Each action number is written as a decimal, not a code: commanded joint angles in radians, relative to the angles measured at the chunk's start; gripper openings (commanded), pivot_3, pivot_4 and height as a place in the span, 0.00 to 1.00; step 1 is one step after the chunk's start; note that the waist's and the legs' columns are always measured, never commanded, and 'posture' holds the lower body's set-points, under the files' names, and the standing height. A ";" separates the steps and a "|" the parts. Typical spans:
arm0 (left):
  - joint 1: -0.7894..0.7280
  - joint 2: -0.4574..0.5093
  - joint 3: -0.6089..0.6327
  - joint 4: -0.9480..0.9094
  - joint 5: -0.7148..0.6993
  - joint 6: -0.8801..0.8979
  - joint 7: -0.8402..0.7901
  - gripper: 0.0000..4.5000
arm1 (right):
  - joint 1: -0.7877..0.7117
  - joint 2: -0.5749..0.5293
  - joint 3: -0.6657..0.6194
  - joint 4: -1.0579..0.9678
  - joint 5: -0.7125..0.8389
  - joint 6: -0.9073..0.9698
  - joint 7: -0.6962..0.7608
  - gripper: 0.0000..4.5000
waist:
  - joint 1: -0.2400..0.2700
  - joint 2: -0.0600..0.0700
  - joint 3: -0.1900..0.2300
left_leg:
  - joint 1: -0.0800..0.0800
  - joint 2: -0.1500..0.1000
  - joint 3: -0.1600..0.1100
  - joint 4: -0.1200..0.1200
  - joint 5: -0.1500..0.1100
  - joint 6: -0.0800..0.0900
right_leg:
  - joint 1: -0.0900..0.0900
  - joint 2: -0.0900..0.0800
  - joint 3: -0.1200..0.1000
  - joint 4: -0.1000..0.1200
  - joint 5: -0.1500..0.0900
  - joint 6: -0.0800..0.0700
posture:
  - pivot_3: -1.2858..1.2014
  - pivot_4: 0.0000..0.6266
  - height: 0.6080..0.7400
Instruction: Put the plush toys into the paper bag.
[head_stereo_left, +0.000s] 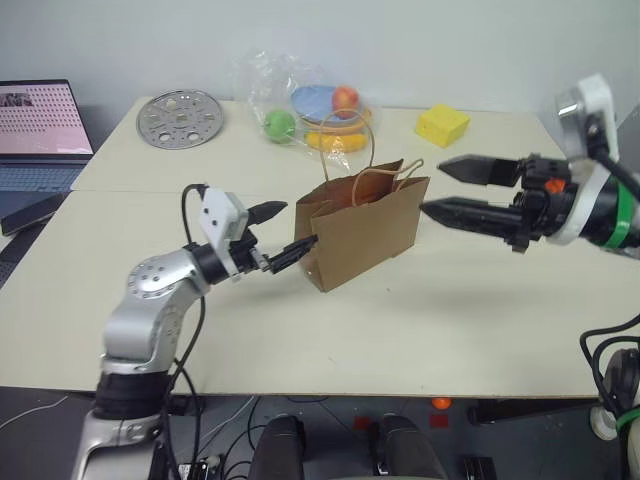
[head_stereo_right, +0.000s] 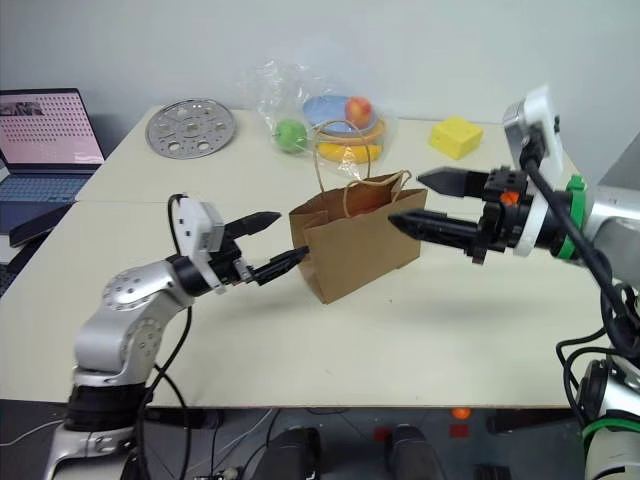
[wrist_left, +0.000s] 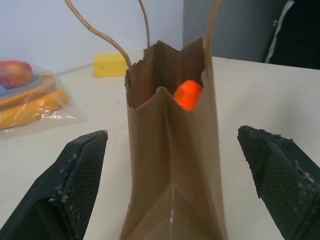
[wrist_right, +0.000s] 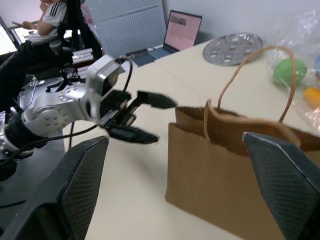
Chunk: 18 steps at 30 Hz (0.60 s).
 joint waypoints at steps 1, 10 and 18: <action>-0.046 -0.045 -0.023 0.071 0.034 -0.084 0.028 0.99 | 0.017 -0.018 -0.028 -0.053 0.073 -0.017 -0.059 1.00 | -0.003 0.000 0.000 | 0.000 0.000 0.000 0.000 0.000 0.000 | 0.000 0.002 0.000 0.000 0.000 0.000 | 0.52 0.24 1.00; -0.086 -0.129 -0.087 0.292 0.117 -0.192 0.041 0.93 | 0.109 -0.119 -0.024 -0.107 0.137 -0.081 -0.124 1.00 | -0.012 0.000 0.000 | -0.001 0.002 -0.003 -0.001 0.000 0.000 | 0.000 0.007 -0.001 0.001 0.000 0.000 | 0.52 0.24 1.00; -0.107 -0.150 -0.088 0.305 0.093 -0.205 -0.003 0.46 | 0.188 -0.172 -0.026 -0.130 0.148 -0.151 -0.153 1.00 | -0.011 0.000 0.000 | -0.001 0.002 -0.002 0.000 0.000 0.000 | 0.000 0.007 -0.001 0.001 0.000 0.000 | 0.52 0.24 1.00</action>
